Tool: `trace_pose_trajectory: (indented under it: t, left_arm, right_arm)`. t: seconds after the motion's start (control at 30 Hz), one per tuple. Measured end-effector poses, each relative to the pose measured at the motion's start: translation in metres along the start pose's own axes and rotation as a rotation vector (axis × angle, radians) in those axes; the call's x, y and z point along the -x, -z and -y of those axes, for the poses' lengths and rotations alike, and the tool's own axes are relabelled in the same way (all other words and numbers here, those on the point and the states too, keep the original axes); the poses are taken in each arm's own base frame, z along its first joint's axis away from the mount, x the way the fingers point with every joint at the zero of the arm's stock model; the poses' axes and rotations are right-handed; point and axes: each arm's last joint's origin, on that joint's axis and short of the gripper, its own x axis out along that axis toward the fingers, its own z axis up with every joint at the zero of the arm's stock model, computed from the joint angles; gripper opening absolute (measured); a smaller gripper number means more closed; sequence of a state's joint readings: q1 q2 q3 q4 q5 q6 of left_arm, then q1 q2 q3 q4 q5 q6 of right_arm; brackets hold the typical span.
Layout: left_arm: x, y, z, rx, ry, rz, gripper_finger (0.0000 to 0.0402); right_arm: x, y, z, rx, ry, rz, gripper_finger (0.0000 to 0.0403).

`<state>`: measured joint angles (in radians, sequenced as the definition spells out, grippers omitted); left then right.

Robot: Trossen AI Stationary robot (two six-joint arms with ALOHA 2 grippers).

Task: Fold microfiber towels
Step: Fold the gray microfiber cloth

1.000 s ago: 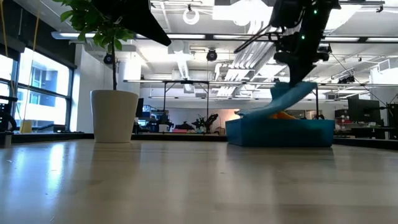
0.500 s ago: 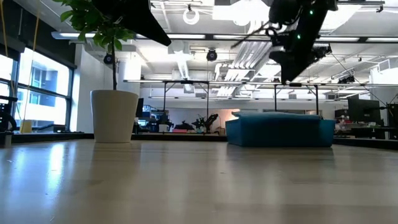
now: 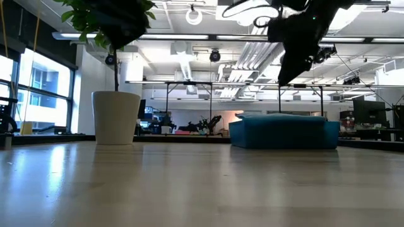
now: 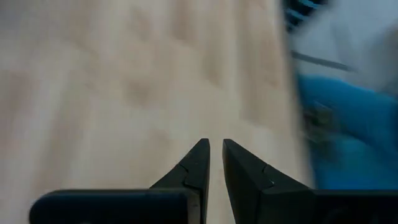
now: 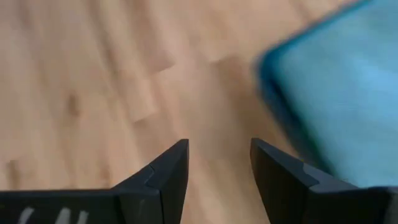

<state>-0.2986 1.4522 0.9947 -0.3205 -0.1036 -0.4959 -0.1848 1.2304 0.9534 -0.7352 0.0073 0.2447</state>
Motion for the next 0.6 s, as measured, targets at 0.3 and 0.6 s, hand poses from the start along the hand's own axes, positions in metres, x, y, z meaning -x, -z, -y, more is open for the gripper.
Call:
trace_pose_trajectory:
  t: [0.3,0.6]
  left_arm:
    - [0.01,0.047,0.036,0.17,0.168,-0.411,0.0037]
    - [-0.01,0.09,0.043,0.224,-0.131,-0.567,0.0037]
  right_arm:
    - [-0.018,0.032,-0.069,0.181,-0.175,0.116,0.0165]
    - [-0.014,0.05,-0.094,0.277,-0.136,0.173,0.0165]
